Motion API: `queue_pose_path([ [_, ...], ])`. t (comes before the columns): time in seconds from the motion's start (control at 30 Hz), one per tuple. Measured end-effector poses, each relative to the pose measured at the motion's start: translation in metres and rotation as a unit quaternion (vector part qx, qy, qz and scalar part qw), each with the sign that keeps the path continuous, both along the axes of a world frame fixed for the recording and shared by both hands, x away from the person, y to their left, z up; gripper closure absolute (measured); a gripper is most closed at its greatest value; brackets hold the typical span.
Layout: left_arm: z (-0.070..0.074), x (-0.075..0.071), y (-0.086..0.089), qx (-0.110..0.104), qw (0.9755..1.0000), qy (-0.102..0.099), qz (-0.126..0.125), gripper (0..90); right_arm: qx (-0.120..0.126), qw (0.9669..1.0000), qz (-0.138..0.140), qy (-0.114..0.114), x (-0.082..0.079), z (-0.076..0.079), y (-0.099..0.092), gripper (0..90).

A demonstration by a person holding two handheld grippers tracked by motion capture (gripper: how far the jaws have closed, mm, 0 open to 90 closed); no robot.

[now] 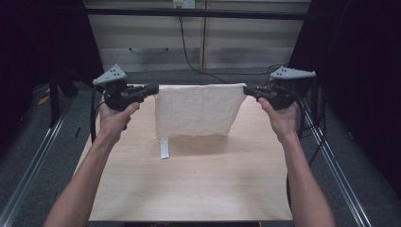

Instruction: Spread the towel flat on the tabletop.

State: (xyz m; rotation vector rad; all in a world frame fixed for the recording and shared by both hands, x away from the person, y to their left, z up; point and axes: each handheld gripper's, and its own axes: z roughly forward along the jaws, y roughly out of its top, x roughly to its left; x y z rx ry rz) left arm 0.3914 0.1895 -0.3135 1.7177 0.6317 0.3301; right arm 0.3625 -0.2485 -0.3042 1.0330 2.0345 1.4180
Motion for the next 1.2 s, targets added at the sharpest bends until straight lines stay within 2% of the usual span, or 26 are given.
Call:
queue_pose_path([
  [0.1, -0.014, -0.009, -0.001, 0.01, 0.9999, 0.006, -0.01, 86.7, 0.0, 0.9999, 0.005, 0.01, -0.009, -0.013, -0.002, 87.6],
  [0.43, -0.047, -0.035, 0.013, 0.011, 0.9994, 0.027, -0.019, 86.7, -0.007, 0.9987, 0.04, 0.031, -0.045, -0.045, 0.0, 87.6],
  [0.7, -0.072, -0.056, 0.024, 0.015, 0.9985, 0.047, -0.025, 86.6, 0.006, 0.9973, 0.059, 0.043, -0.066, -0.068, 0.006, 87.5],
  [0.83, -0.085, -0.064, 0.028, 0.018, 0.9978, 0.056, -0.029, 86.6, 0.008, 0.9962, 0.065, 0.056, -0.076, -0.082, 0.007, 87.5],
  [1.0, -0.102, -0.073, 0.028, 0.031, 0.9961, 0.074, -0.038, 86.5, 0.018, 0.9951, 0.072, 0.065, -0.089, -0.099, 0.007, 87.4],
  [1.2, -0.12, -0.084, 0.028, 0.058, 0.993, 0.089, -0.051, 86.3, 0.016, 0.9925, 0.077, 0.093, -0.101, -0.123, 0.005, 87.1],
])
